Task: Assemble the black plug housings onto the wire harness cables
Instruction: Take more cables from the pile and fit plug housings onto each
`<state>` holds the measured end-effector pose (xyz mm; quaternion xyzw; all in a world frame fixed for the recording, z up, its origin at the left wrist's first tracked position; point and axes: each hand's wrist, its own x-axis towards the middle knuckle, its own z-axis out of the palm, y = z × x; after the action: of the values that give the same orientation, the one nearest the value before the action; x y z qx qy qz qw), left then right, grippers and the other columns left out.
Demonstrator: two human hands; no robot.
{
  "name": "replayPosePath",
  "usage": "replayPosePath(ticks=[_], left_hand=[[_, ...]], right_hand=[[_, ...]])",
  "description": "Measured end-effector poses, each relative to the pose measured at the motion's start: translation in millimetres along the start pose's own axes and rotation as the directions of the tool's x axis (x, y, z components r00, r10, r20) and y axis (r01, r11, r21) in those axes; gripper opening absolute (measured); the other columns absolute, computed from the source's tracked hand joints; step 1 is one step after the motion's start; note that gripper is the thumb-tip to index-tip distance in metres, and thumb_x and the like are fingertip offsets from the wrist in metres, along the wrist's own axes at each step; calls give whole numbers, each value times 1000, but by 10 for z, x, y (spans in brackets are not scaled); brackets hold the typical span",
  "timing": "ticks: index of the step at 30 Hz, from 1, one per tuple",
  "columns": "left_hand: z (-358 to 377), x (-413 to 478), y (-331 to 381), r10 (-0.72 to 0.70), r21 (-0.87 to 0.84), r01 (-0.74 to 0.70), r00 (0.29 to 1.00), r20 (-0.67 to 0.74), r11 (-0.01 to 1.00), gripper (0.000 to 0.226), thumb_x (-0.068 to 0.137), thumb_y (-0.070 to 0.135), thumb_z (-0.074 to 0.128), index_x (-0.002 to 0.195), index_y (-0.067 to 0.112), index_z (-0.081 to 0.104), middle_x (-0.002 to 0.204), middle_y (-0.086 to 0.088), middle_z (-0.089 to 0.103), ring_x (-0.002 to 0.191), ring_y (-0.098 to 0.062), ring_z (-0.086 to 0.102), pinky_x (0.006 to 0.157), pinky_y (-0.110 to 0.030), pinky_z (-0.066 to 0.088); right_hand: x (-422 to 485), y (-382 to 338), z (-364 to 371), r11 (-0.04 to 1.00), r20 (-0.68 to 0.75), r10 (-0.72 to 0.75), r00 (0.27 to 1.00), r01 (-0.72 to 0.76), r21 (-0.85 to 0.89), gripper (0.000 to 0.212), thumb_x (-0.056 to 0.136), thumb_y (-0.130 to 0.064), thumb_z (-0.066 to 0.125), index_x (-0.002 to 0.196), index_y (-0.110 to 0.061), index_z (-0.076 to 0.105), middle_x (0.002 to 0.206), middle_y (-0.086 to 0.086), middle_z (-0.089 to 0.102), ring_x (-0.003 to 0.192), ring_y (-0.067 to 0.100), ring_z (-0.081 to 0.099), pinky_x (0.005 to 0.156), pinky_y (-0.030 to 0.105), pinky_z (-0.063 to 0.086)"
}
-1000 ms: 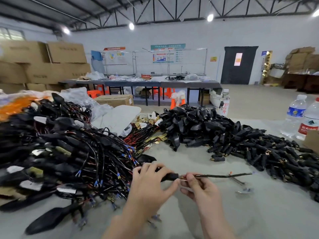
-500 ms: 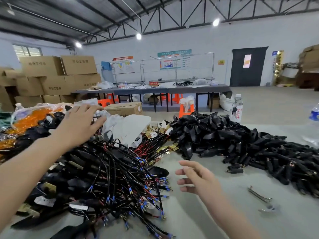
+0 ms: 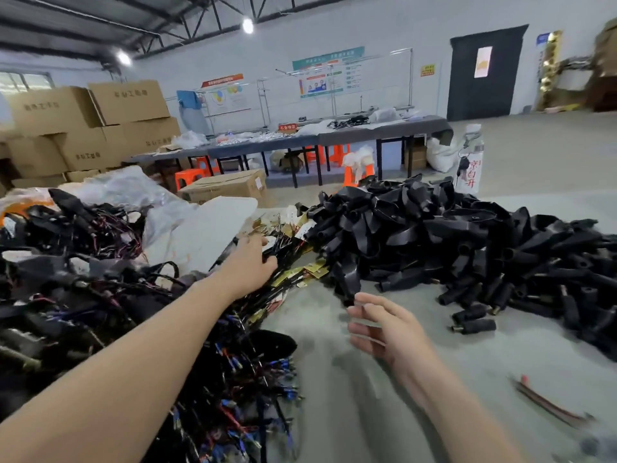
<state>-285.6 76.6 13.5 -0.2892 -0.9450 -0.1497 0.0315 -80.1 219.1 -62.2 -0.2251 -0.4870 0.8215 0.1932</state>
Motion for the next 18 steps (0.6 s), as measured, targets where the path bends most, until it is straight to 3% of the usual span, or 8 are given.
replayPosePath(ticks=[3,6,12,18], left_hand=[[244,340,31,-48,238,40,998,31,971,60,98,48,45,149,18,33,152,-18,33,136,-37,38,110,-52,34],[474,473,138,-7,435,-16,999,50,900,56,98,52,47,143,20,39,143,-18,41,133,-36,40,103,-51,38],[777,406,333,-49,418,70,997,-62,906,21,99,15,50,117,5,44,127,-25,44,115,-40,46,90,-43,43],[820,180,458,-33,416,39,999,-20,909,23,100,13,46,121,3,45,125,-24,46,114,-37,47,89,-38,43]], right_hand=[[157,30,-103,1000,1,7,1000,-7,12,22,101,-9,50,103,-13,71,85,4,77,66,16,71,58,28,58],[240,30,-156,1000,-12,5,1000,-5,3,24,102,-10,48,102,-13,71,83,4,77,66,16,70,58,26,58],[266,25,-148,1000,-34,20,999,-19,23,26,102,-9,45,101,-12,70,81,4,74,65,16,67,59,26,58],[198,-16,-168,999,-78,16,997,-13,34,26,101,-7,44,99,-13,70,78,2,75,69,18,68,60,26,59]])
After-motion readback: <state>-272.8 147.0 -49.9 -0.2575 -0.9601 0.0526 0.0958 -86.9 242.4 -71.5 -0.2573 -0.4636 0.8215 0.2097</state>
